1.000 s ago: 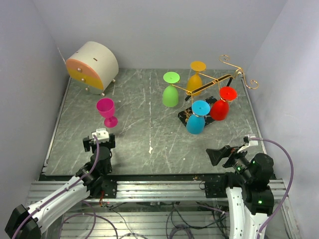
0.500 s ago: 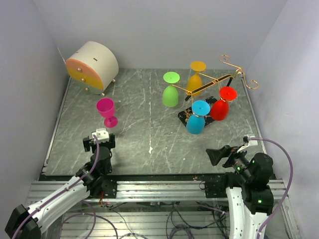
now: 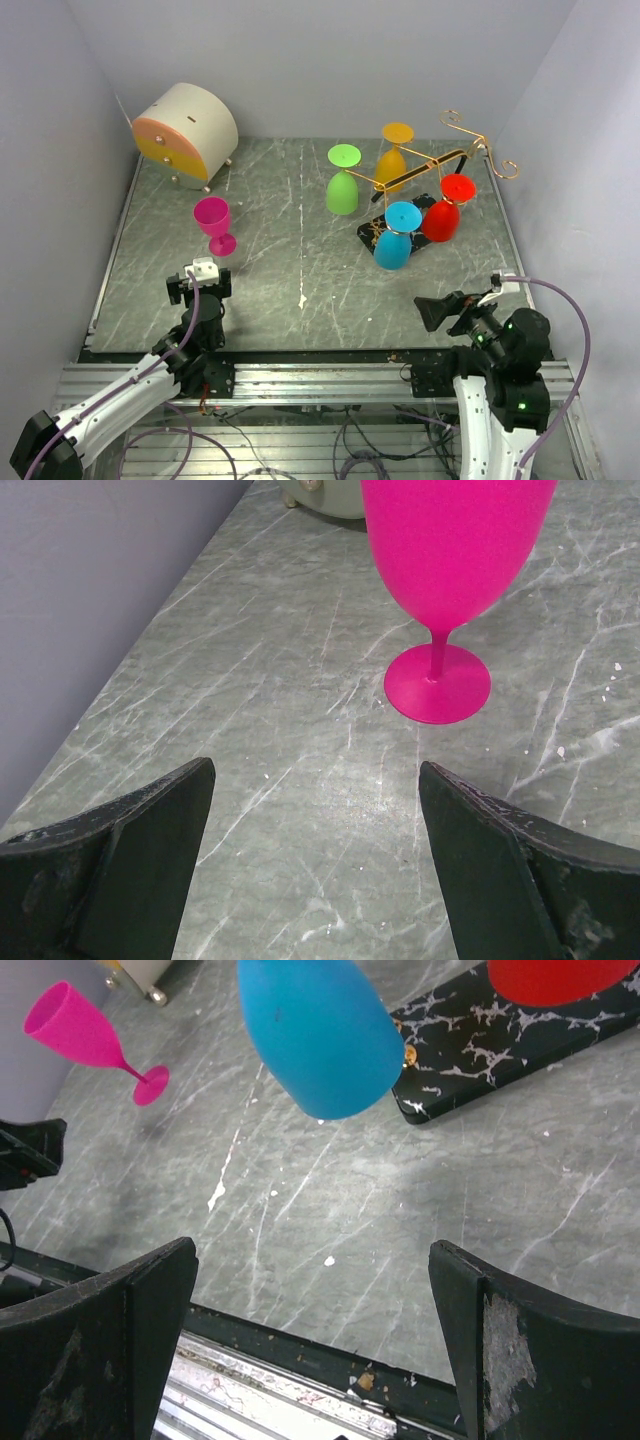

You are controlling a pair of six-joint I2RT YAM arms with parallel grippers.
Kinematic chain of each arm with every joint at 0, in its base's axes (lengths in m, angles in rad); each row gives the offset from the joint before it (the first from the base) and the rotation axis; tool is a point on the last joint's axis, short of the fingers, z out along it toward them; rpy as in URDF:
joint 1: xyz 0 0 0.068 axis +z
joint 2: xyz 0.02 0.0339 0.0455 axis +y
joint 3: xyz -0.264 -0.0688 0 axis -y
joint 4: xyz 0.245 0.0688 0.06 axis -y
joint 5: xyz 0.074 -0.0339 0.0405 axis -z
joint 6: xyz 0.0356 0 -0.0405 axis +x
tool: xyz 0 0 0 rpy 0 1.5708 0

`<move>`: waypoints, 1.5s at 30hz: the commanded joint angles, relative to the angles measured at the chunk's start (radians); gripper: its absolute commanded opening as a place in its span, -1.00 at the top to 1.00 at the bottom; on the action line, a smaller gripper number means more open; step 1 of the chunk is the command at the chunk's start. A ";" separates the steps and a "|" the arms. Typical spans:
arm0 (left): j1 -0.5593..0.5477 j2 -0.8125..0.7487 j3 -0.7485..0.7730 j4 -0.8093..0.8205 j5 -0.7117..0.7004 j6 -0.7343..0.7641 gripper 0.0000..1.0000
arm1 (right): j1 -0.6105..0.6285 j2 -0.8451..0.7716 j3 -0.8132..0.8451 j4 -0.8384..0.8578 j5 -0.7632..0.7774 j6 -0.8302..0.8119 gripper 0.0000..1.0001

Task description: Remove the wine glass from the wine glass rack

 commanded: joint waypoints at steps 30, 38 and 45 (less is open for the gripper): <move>0.007 0.000 0.008 0.050 -0.018 -0.029 -0.88 | -0.003 0.416 0.189 0.578 -0.094 0.172 -1.00; 0.007 -0.001 0.008 0.051 -0.018 -0.029 -0.88 | -0.003 0.378 0.183 0.618 -0.111 0.240 -1.00; 0.007 -0.001 0.007 0.051 -0.018 -0.029 -0.89 | 0.002 0.231 -0.061 0.923 -0.137 0.653 -1.00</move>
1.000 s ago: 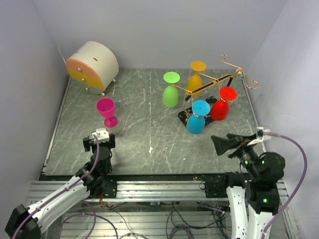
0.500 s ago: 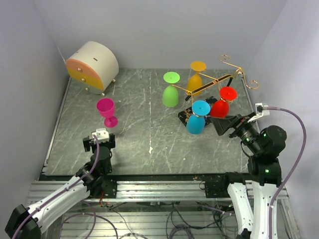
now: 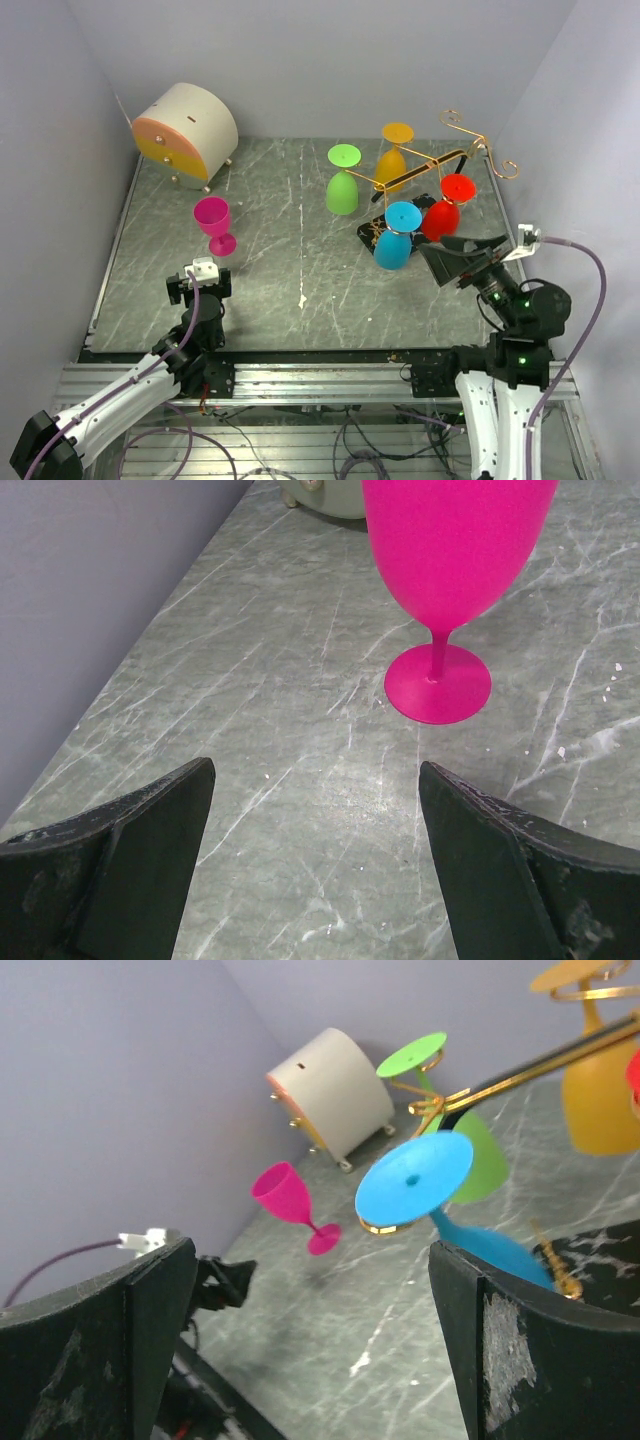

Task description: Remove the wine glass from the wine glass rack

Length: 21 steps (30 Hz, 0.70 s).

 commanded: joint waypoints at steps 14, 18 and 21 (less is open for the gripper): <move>0.006 0.000 0.007 0.050 -0.018 -0.029 -0.88 | 0.009 -0.024 0.168 -0.164 0.140 0.060 0.57; 0.006 0.008 0.009 0.055 -0.017 -0.029 -0.88 | 0.010 0.020 0.299 -0.290 0.193 -0.069 0.74; 0.006 0.005 0.008 0.054 -0.016 -0.029 -0.89 | 0.010 0.043 0.365 -0.328 0.212 -0.117 0.62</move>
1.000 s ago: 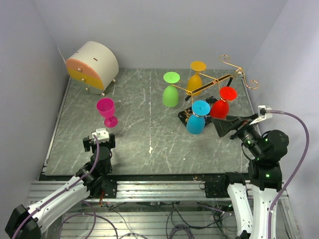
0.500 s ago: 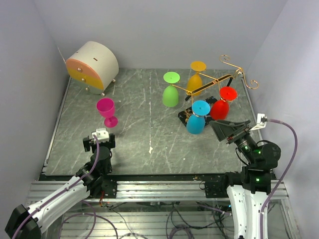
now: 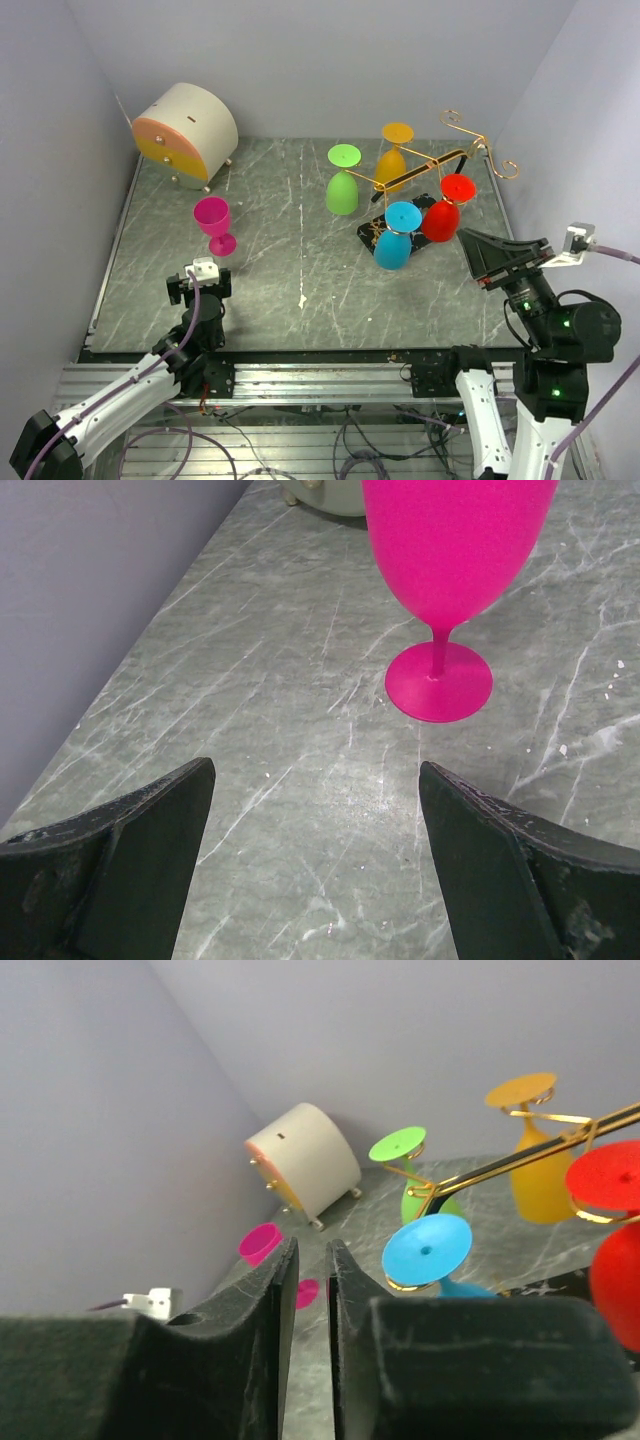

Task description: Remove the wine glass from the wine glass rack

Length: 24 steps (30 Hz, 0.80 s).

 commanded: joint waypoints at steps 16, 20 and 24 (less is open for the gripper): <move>-0.013 0.005 0.368 -0.041 0.375 -0.027 -0.89 | 0.006 0.194 0.183 -0.212 0.214 -0.199 0.12; -0.012 0.124 0.627 -0.086 0.527 -0.192 -0.88 | 0.006 0.273 0.220 -0.244 0.250 -0.191 0.11; -0.012 0.266 0.898 -0.501 0.313 -0.480 -0.87 | 0.006 0.383 0.293 -0.260 0.211 -0.211 0.12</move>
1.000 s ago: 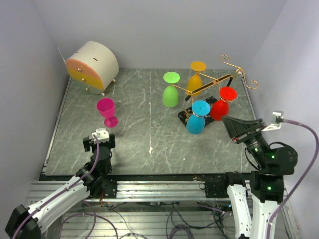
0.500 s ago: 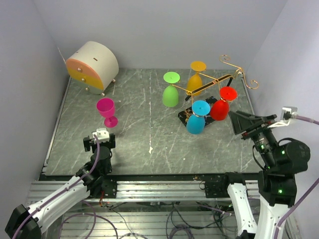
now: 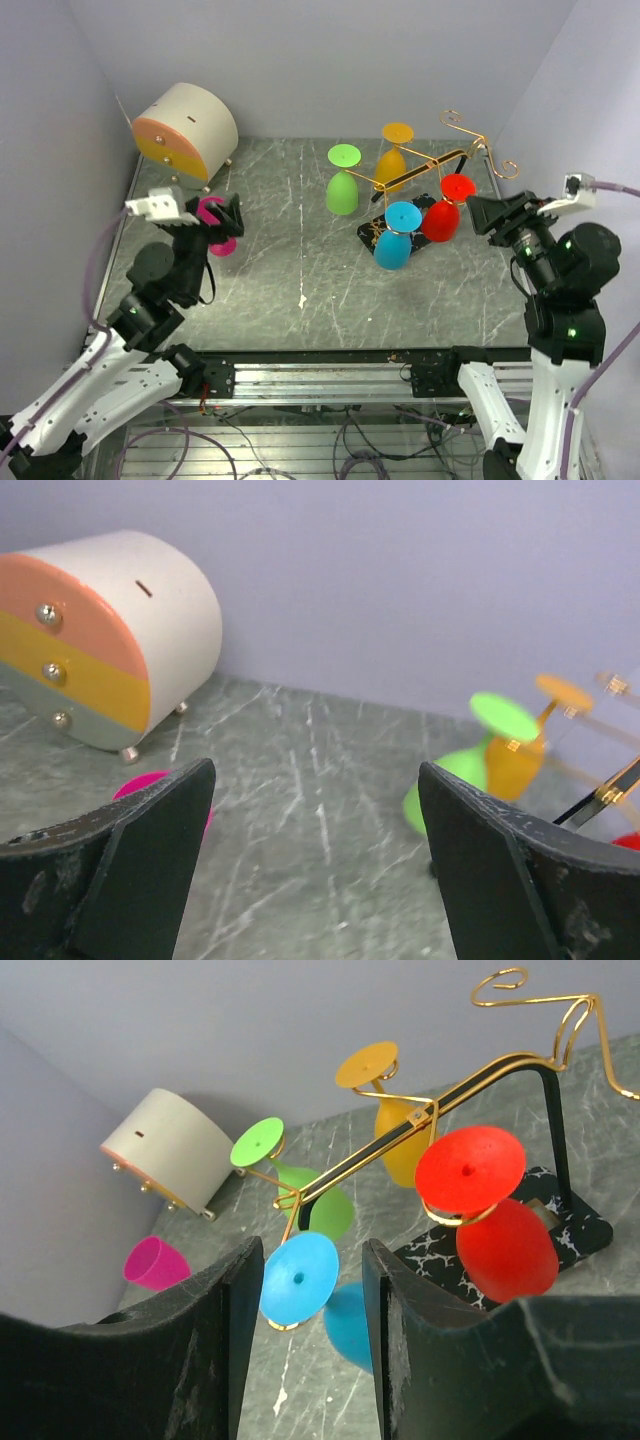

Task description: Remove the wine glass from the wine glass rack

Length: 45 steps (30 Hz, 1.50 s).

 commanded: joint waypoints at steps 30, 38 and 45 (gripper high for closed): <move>-0.001 0.117 0.199 -0.340 0.096 0.100 -0.02 | -0.311 0.523 0.159 -0.048 -0.280 0.026 0.02; -0.001 0.123 0.204 -0.349 0.109 0.092 0.01 | -0.313 0.474 0.046 -0.015 -0.339 0.033 0.05; -0.001 0.114 0.201 -0.349 0.102 0.090 0.01 | -0.312 0.471 -0.006 0.054 -0.410 0.042 0.13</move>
